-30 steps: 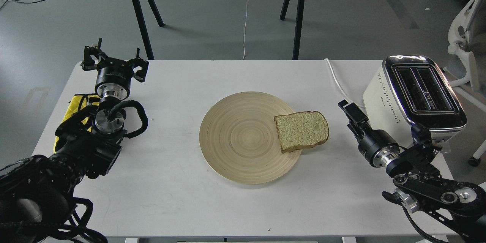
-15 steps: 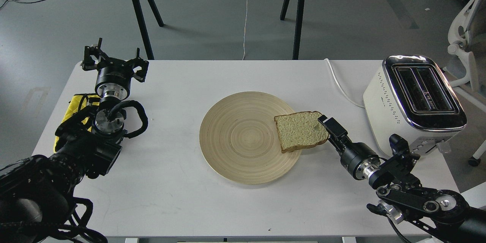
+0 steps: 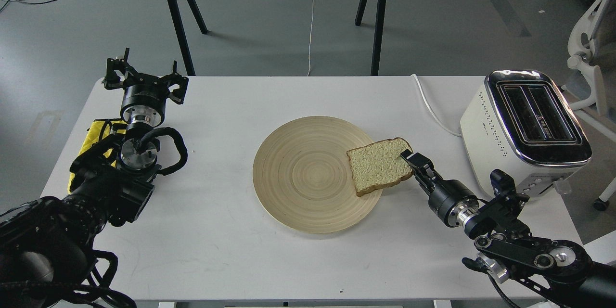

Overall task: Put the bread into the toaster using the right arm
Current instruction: 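Move the open right gripper to the bread slice and grasp its edge, then lift the bread slice off the plate and raise it above the toaster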

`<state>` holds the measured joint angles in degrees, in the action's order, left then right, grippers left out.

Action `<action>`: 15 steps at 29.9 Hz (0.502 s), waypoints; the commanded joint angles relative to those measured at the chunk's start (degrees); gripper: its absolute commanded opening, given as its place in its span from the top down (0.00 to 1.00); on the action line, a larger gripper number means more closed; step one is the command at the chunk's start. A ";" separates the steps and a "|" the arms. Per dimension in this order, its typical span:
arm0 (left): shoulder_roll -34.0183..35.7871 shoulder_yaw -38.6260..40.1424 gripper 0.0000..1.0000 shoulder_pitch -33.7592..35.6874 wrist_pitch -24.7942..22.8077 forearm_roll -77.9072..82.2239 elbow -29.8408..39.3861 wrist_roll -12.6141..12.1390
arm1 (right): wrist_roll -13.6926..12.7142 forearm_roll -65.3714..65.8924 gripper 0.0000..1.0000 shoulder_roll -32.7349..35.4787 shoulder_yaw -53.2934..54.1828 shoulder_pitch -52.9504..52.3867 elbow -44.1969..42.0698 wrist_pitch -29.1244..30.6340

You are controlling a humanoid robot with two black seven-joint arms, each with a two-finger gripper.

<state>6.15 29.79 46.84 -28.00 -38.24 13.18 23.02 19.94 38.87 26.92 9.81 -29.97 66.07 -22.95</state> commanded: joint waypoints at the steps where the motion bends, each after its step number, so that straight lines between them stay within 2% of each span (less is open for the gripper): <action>1: 0.00 0.00 0.00 0.00 0.00 0.00 0.00 0.00 | 0.09 -0.11 1.00 0.15 0.56 0.08 0.20 -0.52; 9: 0.00 0.00 0.00 0.00 0.00 0.00 0.00 0.00 | 0.18 -0.11 1.00 3.04 6.00 0.08 6.87 -1.58; 12: 0.00 0.00 0.00 -0.08 0.00 0.00 0.00 0.00 | -0.52 -0.11 1.00 6.11 9.60 -0.97 10.04 -1.40; 15: 0.00 0.00 0.00 0.00 0.00 0.00 -0.08 0.00 | -1.74 -0.19 1.00 12.08 12.33 -3.07 13.73 -0.96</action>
<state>6.16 29.80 46.84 -28.00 -38.24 13.16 23.03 19.43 38.75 33.63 19.46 -31.02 76.40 -24.32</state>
